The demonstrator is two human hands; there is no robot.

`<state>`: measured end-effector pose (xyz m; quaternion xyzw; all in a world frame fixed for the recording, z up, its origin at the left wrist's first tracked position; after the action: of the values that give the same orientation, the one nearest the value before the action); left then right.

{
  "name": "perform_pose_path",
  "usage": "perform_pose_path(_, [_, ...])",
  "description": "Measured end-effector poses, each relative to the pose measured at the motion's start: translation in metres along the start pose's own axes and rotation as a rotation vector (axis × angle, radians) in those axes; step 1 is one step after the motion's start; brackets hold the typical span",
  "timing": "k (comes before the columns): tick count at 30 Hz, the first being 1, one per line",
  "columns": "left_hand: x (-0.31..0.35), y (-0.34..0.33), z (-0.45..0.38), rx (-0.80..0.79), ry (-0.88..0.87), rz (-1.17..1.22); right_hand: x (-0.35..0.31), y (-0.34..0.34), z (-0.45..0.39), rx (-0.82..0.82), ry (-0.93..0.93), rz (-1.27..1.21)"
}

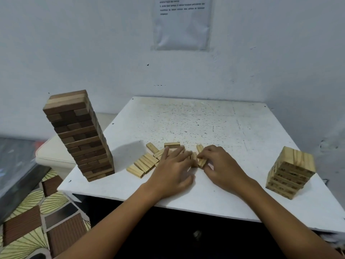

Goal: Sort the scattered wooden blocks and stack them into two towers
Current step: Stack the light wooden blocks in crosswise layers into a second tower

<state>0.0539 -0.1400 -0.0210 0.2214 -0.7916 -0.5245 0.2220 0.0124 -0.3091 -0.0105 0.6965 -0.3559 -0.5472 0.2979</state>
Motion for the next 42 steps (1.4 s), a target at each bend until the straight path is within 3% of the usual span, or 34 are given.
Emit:
perform_pose_path(8, [0.014, 0.005, 0.0, 0.113, -0.091, 0.078, 0.0, -0.003, -0.015, -0.186, -0.056, -0.105])
perform_pose_path(16, [0.014, 0.004, 0.01, 0.256, -0.116, -0.016, 0.001, 0.002, 0.014, -0.096, -0.046, -0.047])
perform_pose_path(22, [0.021, 0.005, 0.014, 0.277, -0.17, 0.056, -0.006, 0.009, 0.031, 0.006, -0.056, -0.026])
perform_pose_path(27, [0.019, 0.006, 0.014, 0.224, -0.154, 0.127, -0.01, 0.012, 0.031, 0.255, -0.167, -0.18])
perform_pose_path(29, [0.018, 0.005, 0.013, 0.2, -0.13, 0.166, -0.01, 0.011, 0.028, 0.281, -0.219, -0.128])
perform_pose_path(32, [0.017, 0.003, 0.015, 0.168, -0.065, 0.257, -0.009, 0.006, 0.027, 0.204, -0.254, -0.077])
perform_pose_path(35, [0.017, 0.003, 0.015, 0.149, -0.049, 0.289, -0.004, 0.012, 0.026, 0.142, -0.218, -0.201])
perform_pose_path(39, [0.021, 0.002, 0.01, 0.154, -0.074, 0.3, 0.003, 0.025, 0.029, -0.118, -0.18, -0.289])
perform_pose_path(42, [0.024, -0.003, 0.006, 0.158, -0.103, 0.273, 0.004, 0.023, 0.036, -0.179, -0.119, -0.265])
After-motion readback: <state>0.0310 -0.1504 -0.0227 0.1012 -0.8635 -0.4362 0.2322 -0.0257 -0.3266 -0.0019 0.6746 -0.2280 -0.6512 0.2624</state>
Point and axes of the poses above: each hand's wrist, its own z-axis away from the middle knuckle, its own y-axis out of the back of the hand, x = y × z, the point moved 3 cm from there along -z, towards the middle knuckle, and after that the axes turned 6 degrees about -z, right-handed, at the moved point
